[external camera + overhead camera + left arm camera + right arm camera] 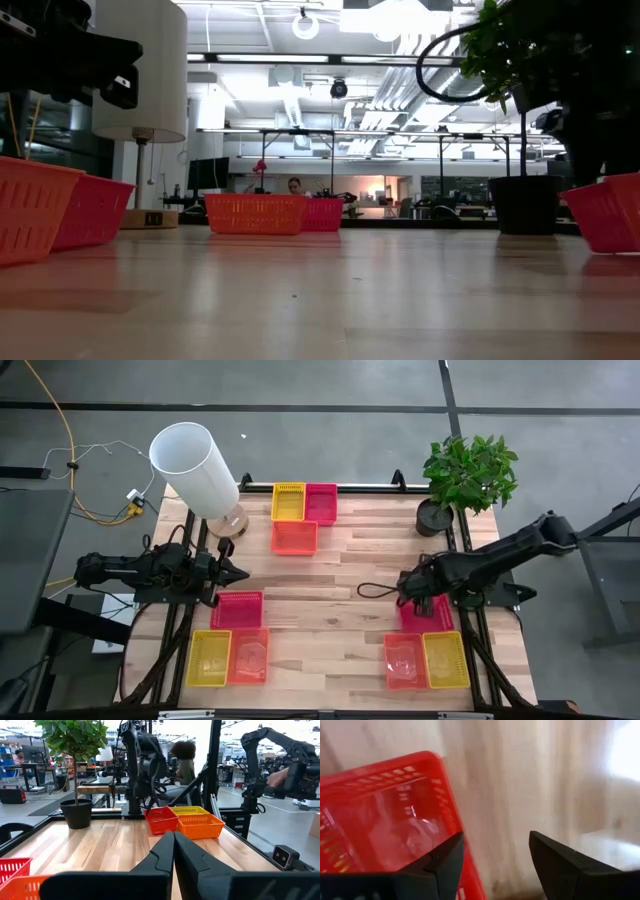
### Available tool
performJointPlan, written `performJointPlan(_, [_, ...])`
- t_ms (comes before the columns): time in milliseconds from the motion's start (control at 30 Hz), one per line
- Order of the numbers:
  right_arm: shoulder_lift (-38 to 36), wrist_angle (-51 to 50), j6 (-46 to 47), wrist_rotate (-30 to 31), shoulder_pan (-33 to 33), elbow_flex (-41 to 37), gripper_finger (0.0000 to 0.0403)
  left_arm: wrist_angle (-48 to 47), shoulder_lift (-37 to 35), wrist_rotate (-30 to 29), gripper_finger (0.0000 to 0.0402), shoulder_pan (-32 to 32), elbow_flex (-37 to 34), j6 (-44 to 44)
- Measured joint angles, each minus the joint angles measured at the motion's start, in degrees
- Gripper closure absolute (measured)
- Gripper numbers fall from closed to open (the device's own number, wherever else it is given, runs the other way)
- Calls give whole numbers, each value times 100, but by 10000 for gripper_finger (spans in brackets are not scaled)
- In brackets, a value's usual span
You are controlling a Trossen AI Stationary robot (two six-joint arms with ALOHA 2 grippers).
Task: Stack baskets by color
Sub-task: Stack the bottom right red bin on top of the top red bin
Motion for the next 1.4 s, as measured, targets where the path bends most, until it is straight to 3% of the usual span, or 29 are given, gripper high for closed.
performJointPlan(433, [-109, -6, -84, -161, 5, 296, 190, 0, 0, 0, 401, 0, 2, 0])
performJointPlan(533, [-109, 84, -88, -430, 8, 315, 190, -1, 0, 0, 401, 1, 1, 0])
performJointPlan(633, [-104, 119, -73, -658, 8, 192, 190, -1, 1, 0, 401, 0, 2, 0])
performJointPlan(1000, [-95, 678, 22, -640, 8, -424, 190, 0, 0, 1, 401, 2, 1, 0])
performJointPlan(1400, [-94, 1004, 26, -643, 6, -479, 190, 17, 0, -4, 401, 2, 1, -11])
